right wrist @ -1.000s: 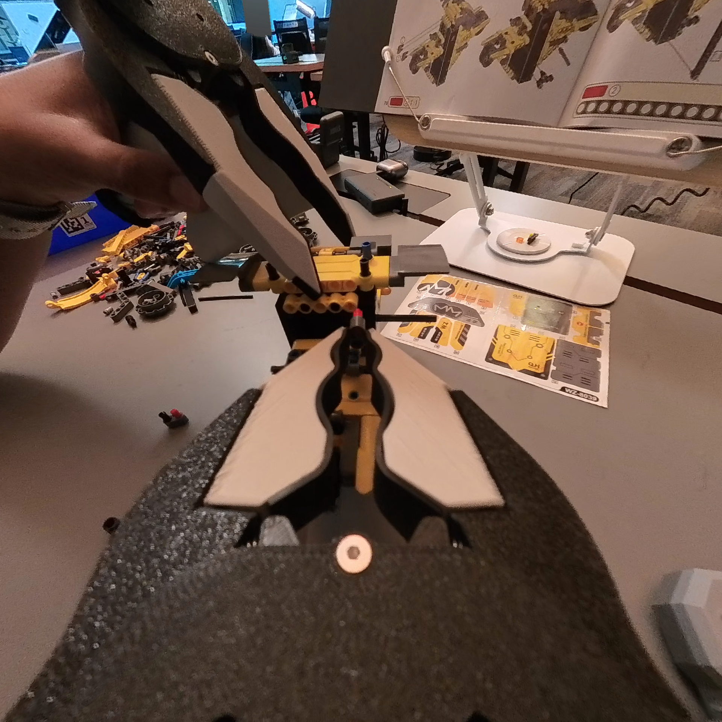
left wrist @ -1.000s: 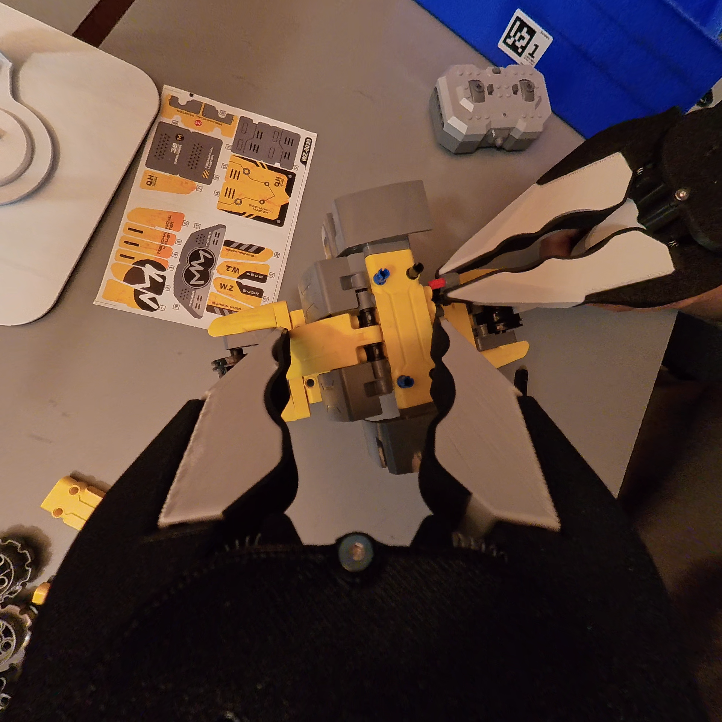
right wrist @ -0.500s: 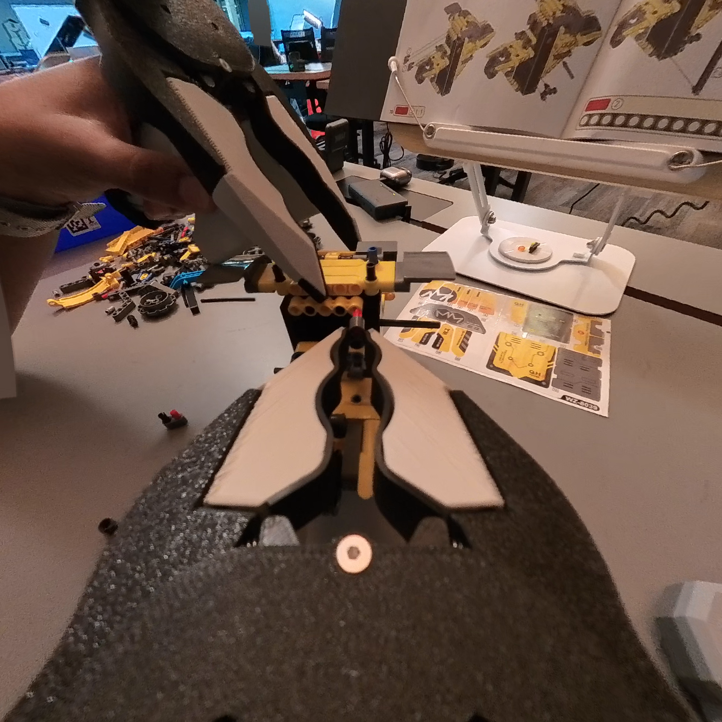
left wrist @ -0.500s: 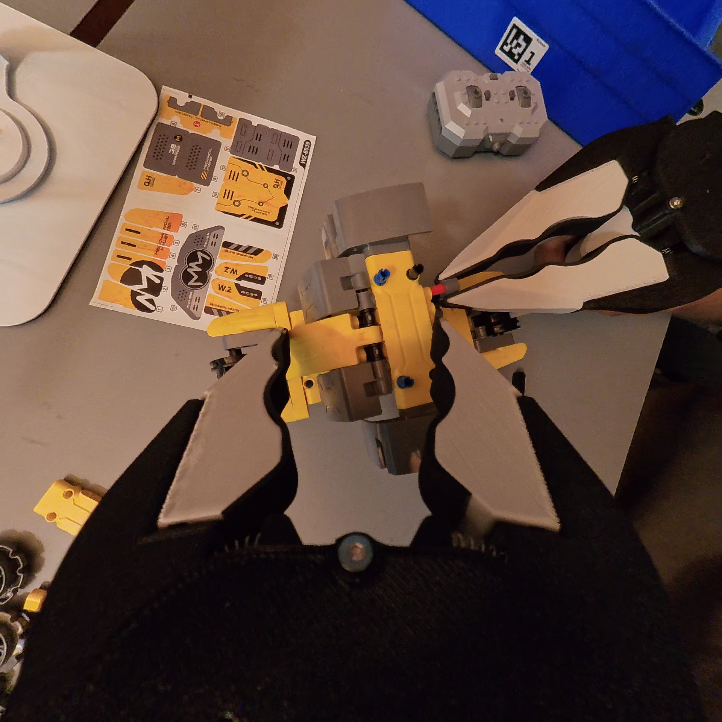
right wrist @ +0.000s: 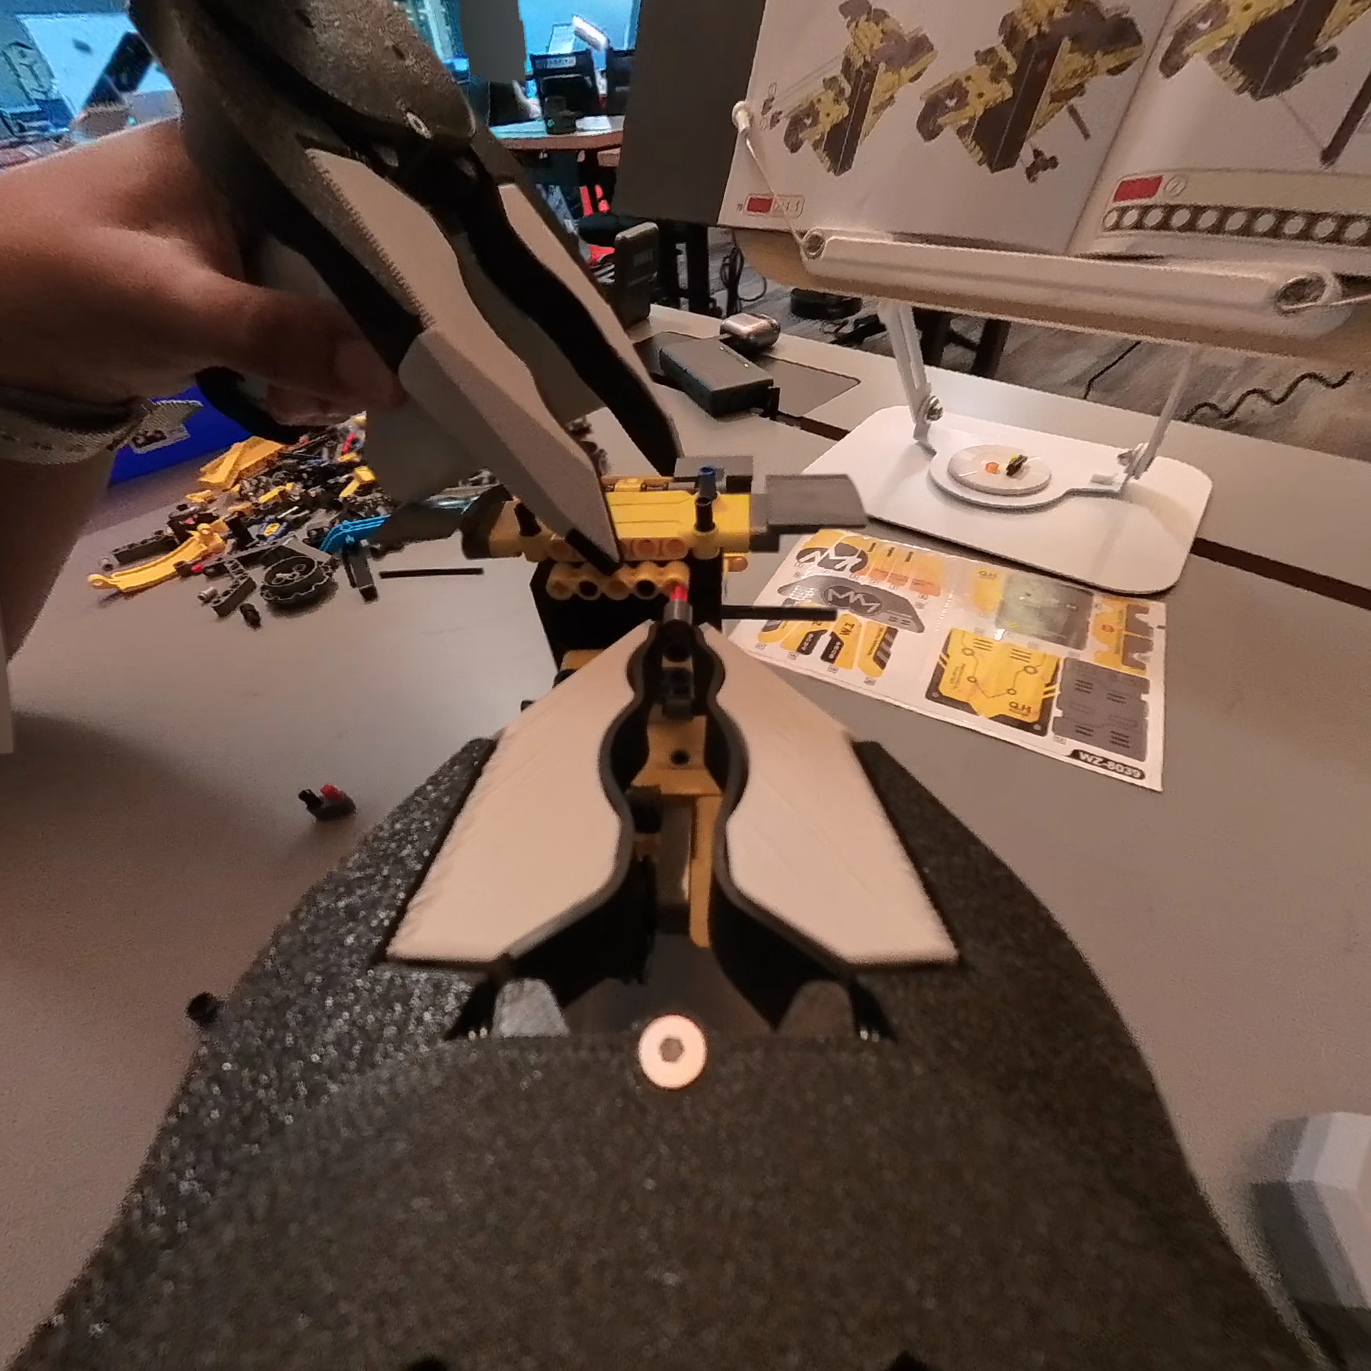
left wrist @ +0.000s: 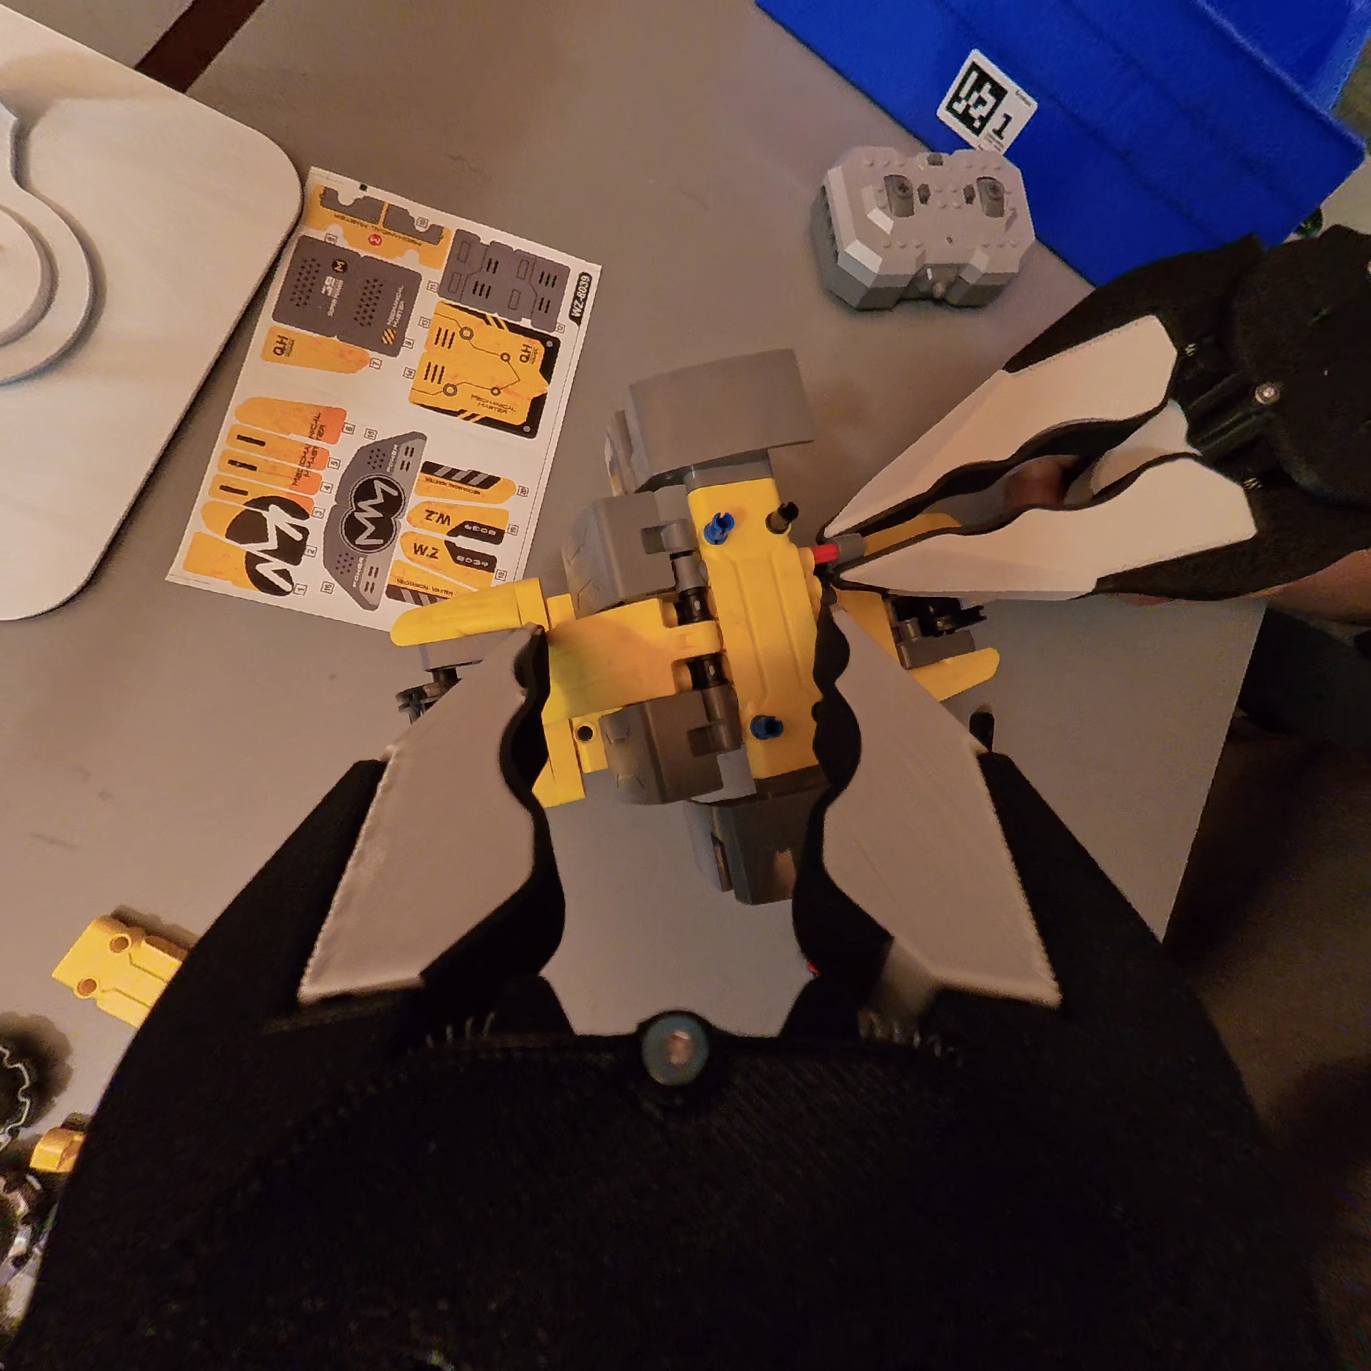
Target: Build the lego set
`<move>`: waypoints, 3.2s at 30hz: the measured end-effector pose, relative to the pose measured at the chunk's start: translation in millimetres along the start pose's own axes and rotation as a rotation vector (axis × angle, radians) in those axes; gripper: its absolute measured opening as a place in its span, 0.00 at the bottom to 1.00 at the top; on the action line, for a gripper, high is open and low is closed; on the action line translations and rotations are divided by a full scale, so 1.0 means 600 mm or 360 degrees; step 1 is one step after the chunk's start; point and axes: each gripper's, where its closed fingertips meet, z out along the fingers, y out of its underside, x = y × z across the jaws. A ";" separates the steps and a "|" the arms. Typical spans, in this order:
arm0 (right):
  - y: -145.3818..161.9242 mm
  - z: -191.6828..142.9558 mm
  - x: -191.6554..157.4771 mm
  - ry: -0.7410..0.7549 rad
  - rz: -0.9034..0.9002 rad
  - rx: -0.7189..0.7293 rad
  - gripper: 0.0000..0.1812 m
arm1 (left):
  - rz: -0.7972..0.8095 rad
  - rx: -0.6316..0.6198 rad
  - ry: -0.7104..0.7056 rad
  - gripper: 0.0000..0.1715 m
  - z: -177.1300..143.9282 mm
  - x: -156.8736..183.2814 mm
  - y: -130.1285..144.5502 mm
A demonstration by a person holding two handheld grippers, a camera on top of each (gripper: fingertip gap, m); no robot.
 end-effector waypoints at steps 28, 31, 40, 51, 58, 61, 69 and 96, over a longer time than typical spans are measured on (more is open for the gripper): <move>0.000 0.002 -0.001 -0.0024 -0.0111 -0.0175 0.03 | 0.0051 0.0005 -0.0014 0.39 0.001 0.002 -0.002; 0.002 0.003 -0.001 -0.0031 -0.0032 -0.0182 0.04 | 0.0050 0.0007 -0.0012 0.39 0.001 0.002 -0.003; 0.005 0.003 0.005 -0.0096 0.0054 -0.0200 0.03 | 0.0157 0.0008 -0.0045 0.34 0.004 0.009 -0.007; 0.001 0.006 0.005 -0.0257 -0.0087 -0.0359 0.03 | 0.0140 0.0013 -0.0026 0.34 0.003 0.008 -0.006; 0.000 0.008 0.006 -0.0336 -0.0027 -0.0423 0.03 | 0.0133 0.0022 0.0000 0.34 0.004 0.005 -0.008; 0.000 0.009 0.007 -0.0353 0.0017 -0.0470 0.03 | 0.0139 0.0013 -0.0015 0.34 0.004 0.004 -0.008; 0.000 0.010 0.007 -0.0421 0.0120 -0.0477 0.03 | 0.0144 0.0012 -0.0015 0.34 0.004 0.004 -0.008; -0.006 0.016 0.011 -0.0160 -0.0278 -0.0198 0.03 | 0.0140 0.0007 -0.0022 0.35 0.005 0.001 -0.007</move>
